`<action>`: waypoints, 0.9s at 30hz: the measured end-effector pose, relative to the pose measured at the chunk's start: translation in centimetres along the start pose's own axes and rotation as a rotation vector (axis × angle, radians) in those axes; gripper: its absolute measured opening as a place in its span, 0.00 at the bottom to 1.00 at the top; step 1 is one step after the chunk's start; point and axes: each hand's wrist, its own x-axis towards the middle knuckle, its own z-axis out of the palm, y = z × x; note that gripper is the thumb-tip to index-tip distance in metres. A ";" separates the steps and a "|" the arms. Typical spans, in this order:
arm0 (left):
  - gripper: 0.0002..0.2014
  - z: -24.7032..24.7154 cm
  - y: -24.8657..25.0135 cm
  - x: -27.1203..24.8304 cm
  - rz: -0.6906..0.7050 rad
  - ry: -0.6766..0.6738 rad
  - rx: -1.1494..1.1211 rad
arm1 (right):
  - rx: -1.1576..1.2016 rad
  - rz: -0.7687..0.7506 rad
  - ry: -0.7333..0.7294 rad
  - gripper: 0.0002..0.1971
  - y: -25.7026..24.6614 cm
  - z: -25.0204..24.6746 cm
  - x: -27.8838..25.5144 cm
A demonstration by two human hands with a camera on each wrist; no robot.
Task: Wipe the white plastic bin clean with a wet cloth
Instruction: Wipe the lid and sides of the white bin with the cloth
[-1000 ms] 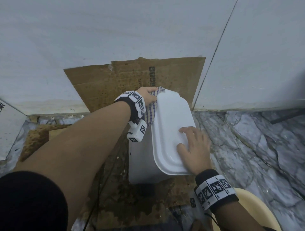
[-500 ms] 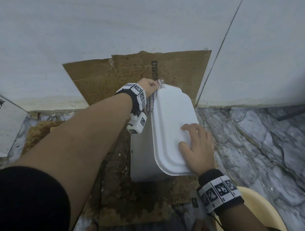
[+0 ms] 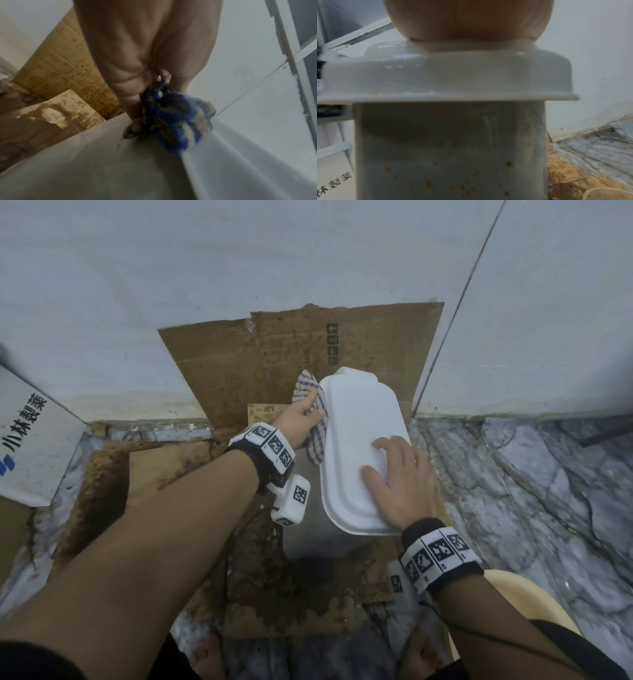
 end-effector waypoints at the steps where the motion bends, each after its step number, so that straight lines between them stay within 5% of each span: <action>1: 0.30 0.1 -0.7 -0.7 -0.009 -0.027 -0.013 | -0.006 -0.001 -0.003 0.27 0.0 0.0 0.0; 15: 0.29 3.0 -4.2 -14.2 -0.033 -0.047 -0.046 | 0.003 0.024 -0.062 0.26 -1.2 0.1 -0.5; 27: 0.28 6.9 -6.0 -21.9 0.020 0.137 -0.011 | 0.009 0.029 -0.099 0.29 -1.4 0.3 -0.6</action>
